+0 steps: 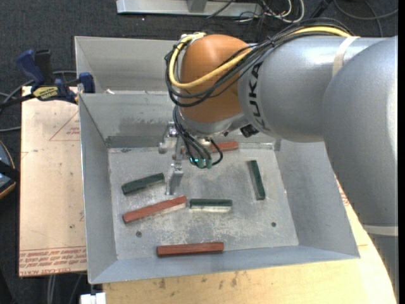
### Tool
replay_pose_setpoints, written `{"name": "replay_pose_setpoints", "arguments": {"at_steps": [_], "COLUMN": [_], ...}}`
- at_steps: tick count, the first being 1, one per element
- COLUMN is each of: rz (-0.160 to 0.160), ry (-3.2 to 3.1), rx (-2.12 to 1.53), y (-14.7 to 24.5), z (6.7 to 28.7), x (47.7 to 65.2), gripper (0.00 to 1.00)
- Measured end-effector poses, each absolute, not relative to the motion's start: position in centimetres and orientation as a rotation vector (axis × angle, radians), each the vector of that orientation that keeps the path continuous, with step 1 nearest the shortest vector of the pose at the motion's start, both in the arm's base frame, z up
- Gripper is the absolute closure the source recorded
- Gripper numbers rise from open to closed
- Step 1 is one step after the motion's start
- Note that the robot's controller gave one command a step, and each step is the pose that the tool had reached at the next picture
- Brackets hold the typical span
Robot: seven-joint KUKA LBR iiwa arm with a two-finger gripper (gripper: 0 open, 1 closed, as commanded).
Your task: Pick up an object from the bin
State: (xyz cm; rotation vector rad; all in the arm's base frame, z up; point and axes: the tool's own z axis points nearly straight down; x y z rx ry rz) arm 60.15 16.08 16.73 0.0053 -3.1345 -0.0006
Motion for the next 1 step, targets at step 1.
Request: {"name": "replay_pose_setpoints", "arguments": {"at_steps": [1], "rz": [-0.002], "ry": [-3.143], "rx": [0.001], "y": [16.01], "z": [17.19], "x": [60.36], "gripper": [0.00]}}
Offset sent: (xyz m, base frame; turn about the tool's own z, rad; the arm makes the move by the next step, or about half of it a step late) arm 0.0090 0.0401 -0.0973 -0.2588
